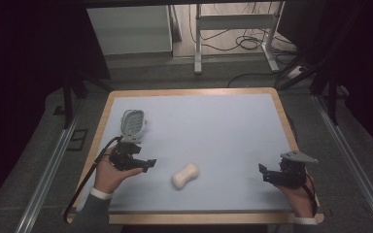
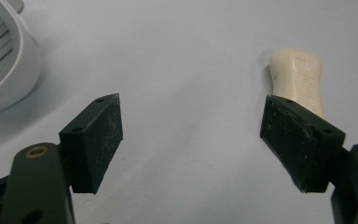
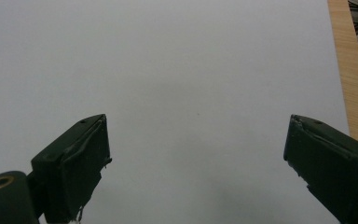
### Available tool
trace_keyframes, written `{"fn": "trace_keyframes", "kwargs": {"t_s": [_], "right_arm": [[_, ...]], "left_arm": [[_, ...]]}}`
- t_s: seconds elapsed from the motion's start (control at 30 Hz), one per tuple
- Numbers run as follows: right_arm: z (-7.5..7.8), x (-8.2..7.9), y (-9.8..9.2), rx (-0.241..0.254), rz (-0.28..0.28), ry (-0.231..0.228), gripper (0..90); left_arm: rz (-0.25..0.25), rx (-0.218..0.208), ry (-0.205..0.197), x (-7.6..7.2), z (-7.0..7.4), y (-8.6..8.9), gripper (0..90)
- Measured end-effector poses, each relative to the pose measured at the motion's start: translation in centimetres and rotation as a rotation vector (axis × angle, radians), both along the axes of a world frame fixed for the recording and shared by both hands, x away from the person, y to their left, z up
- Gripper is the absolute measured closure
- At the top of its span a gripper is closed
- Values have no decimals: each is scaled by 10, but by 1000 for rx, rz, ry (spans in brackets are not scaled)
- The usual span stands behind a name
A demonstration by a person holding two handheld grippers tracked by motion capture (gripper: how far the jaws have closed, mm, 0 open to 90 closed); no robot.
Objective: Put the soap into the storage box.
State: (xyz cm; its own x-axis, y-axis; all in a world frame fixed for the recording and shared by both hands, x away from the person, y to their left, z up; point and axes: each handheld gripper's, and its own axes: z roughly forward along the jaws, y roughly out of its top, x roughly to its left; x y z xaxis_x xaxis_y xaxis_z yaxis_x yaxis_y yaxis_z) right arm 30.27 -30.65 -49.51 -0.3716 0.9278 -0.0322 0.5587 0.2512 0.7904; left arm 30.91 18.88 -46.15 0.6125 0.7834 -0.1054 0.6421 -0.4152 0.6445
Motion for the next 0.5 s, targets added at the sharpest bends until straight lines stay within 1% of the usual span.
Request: {"fn": "trace_keyframes", "kwargs": {"t_s": [0.03,0.1,0.2,0.23,0.37,0.4,0.5], "right_arm": [[0,0,0,-2,3,-1,68],[0,0,0,-3,0,2,68],[-1,0,0,-5,-3,2,68],[-1,0,-1,-6,-5,4,68],[-1,1,-1,-4,-11,7,67],[-1,1,-1,-5,-11,7,67],[-2,1,0,-4,-9,7,68]], "left_arm": [[-9,4,2,1,0,-4,214],[-17,2,6,2,0,-5,213],[-28,36,12,3,-1,-8,213],[-27,39,13,5,-1,-10,212],[-31,42,13,6,-1,-13,213],[-37,47,12,7,-1,-16,213],[-50,40,18,9,-2,-21,214]]}}
